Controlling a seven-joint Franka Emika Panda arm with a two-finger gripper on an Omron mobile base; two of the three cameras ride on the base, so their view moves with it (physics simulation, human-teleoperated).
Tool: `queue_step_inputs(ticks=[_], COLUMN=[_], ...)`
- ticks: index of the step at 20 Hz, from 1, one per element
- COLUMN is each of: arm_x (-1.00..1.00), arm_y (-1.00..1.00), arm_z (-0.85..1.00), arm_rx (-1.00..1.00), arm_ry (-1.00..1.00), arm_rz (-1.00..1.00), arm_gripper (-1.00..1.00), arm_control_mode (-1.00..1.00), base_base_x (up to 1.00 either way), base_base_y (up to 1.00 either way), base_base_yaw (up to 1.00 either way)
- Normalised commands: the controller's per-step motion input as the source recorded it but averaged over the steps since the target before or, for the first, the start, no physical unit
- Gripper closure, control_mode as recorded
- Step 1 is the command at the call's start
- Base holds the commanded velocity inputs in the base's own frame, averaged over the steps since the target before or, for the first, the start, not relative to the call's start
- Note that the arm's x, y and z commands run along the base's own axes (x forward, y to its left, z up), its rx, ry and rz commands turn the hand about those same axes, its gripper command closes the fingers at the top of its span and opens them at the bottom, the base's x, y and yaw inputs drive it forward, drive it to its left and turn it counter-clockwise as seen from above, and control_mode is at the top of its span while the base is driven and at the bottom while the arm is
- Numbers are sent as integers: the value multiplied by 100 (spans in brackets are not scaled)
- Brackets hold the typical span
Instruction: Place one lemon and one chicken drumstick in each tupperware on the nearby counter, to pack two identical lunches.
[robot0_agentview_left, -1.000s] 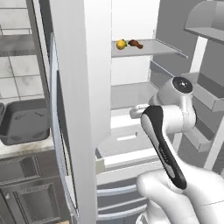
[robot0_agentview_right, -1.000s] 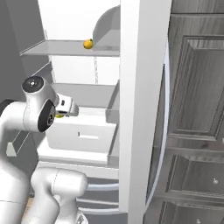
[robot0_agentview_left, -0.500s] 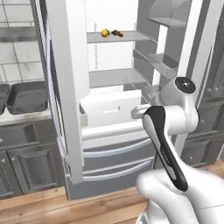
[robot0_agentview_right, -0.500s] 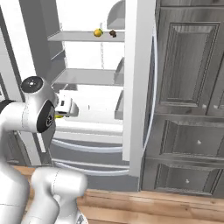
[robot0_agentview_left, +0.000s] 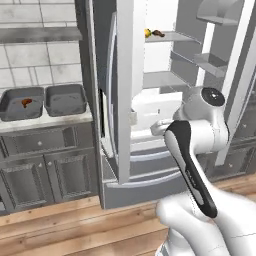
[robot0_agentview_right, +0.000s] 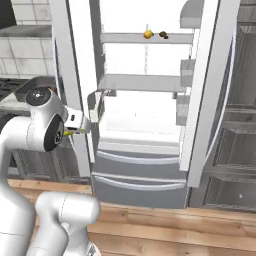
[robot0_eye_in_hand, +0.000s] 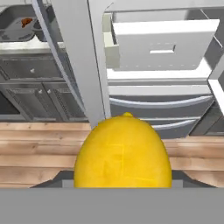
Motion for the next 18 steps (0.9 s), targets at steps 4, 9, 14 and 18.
queue_step_inputs(ticks=[4,9,14,18], arm_x=[0,0,0,0], arm_y=[0,0,0,0], arm_z=[0,0,0,0], arm_rx=[0,0,0,0], arm_ry=[0,0,0,0], arm_rz=[0,0,0,0], arm_gripper=[100,100,100,100], arm_control_mode=[100,100,100,100], base_base_x=[-23,3,54,100], base_base_y=[100,100,99,56], base_base_yaw=[0,0,0,0])
